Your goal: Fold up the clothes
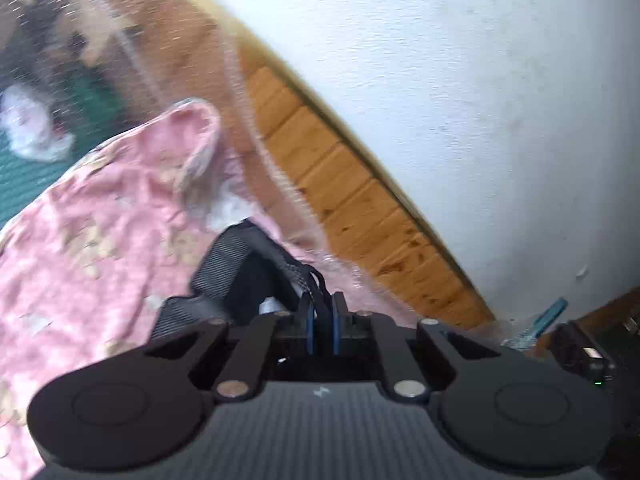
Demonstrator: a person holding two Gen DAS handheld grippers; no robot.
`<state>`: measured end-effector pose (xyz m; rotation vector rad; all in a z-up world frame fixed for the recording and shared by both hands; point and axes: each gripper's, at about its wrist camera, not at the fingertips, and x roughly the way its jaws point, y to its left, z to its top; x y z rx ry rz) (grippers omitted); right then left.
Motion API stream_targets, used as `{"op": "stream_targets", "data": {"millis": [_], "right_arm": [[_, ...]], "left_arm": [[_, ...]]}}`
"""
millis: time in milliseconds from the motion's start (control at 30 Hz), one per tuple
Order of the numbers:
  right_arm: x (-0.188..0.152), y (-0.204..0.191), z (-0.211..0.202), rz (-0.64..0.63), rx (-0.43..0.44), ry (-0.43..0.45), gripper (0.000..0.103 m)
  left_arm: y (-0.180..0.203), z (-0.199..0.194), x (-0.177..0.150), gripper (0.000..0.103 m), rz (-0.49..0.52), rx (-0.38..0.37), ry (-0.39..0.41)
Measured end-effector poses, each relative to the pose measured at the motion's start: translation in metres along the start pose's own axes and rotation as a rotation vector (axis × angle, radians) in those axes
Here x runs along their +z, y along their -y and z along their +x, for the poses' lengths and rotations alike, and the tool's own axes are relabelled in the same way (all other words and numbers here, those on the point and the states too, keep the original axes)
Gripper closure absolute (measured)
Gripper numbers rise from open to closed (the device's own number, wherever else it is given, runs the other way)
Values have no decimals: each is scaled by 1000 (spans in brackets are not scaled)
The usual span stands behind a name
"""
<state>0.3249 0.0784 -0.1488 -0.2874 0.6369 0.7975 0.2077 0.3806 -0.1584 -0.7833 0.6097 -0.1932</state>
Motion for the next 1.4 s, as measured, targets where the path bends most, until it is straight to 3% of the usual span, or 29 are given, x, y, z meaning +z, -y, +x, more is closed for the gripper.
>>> {"op": "stream_targets", "data": {"millis": [100, 167, 200, 233, 333, 367, 500, 567, 767, 967, 1100, 1167, 1233, 1300, 1400], "right_arm": [[-55, 8, -32, 243, -55, -76, 52], [-96, 17, -57, 394, -113, -131, 52], [-118, 23, -71, 465, -150, -160, 52], [-141, 29, -85, 537, -187, -189, 52], [-201, 50, -135, 765, -312, -236, 52], [-218, 61, -159, 870, -351, -211, 52], [-282, 100, -250, 1265, -487, 1, 47], [-312, 118, -284, 1396, -559, 109, 45], [-402, 189, -348, 1758, -629, 365, 34], [-448, 244, -361, 1874, -766, 323, 34], [-454, 261, -353, 1857, -780, 315, 33], [-450, 270, -348, 1813, -768, 303, 48], [-445, 278, -340, 1761, -745, 278, 102], [-431, 274, -347, 1674, -758, 273, 103], [-406, 221, -391, 1585, -740, 400, 103]], "left_arm": [[-17, -12, -9, 82, -146, 60, 43], [-27, -21, -15, 60, -246, 94, 74], [-32, -26, -18, 54, -296, 111, 90], [-30, -28, -20, 45, -328, 106, 91], [-8, -23, -27, 34, -367, 73, 34], [0, -17, -32, 28, -364, 71, -2], [19, 15, -56, 28, -361, 172, -152], [21, 22, -69, 28, -378, 279, -170], [34, 21, -78, 25, -413, 376, -134], [45, 38, -73, 23, -422, 442, -155], [51, 51, -71, 22, -432, 484, -174], [52, 57, -70, 22, -438, 500, -179], [51, 60, -70, 22, -450, 520, -177], [51, 59, -71, 22, -458, 523, -170], [51, 58, -71, 21, -464, 529, -163]]}}
